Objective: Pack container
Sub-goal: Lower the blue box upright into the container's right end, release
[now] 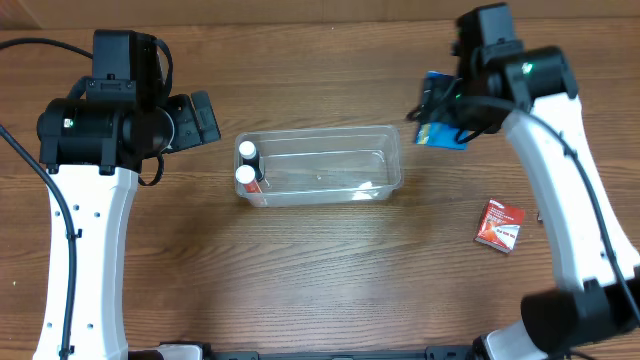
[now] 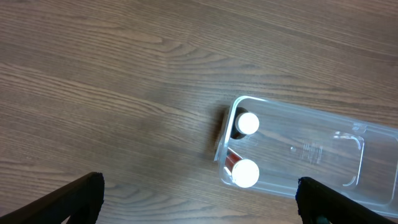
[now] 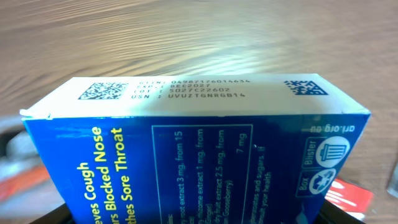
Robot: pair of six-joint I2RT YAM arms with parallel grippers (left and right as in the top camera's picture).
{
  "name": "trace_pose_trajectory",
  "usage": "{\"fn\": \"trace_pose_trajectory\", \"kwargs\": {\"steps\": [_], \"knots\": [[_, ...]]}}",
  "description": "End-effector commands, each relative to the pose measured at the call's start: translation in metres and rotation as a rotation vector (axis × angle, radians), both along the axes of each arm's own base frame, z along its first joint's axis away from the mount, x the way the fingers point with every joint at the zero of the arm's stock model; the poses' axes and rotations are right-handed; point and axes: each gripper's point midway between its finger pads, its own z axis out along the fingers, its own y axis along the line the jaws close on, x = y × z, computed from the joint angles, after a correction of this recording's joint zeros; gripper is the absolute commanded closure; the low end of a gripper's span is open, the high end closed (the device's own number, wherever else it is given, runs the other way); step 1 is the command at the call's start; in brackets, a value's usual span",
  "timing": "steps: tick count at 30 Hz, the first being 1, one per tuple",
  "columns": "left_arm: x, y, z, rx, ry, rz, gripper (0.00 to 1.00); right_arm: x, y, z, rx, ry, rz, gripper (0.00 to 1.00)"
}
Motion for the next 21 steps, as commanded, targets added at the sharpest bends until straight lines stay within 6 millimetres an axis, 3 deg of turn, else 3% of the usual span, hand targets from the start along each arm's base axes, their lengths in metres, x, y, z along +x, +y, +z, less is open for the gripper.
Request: {"fn": "trace_pose_trajectory", "kwargs": {"steps": [1, 4, 7, 15, 21], "knots": [[0.002, 0.000, 0.003, 0.001, -0.010, -0.017, 0.00, -0.010, 0.037, -0.001, -0.013, -0.001, 0.115, 0.23], [0.002, -0.001, 0.003, 0.001, -0.010, -0.017, 0.00, -0.018, 0.065, -0.016, -0.022, 0.012, 0.189, 0.23], [0.002, -0.001, 0.003, 0.001, -0.010, -0.017, 0.00, -0.022, 0.081, -0.038, -0.028, 0.033, 0.225, 0.23], [0.002, 0.000, 0.003, 0.001, -0.010, -0.018, 0.00, -0.013, 0.091, -0.107, -0.046, 0.078, 0.245, 0.21], [0.002, 0.000, 0.003, 0.001, -0.010, -0.018, 0.00, -0.004, 0.096, -0.131, -0.046, 0.081, 0.245, 0.22]]}}
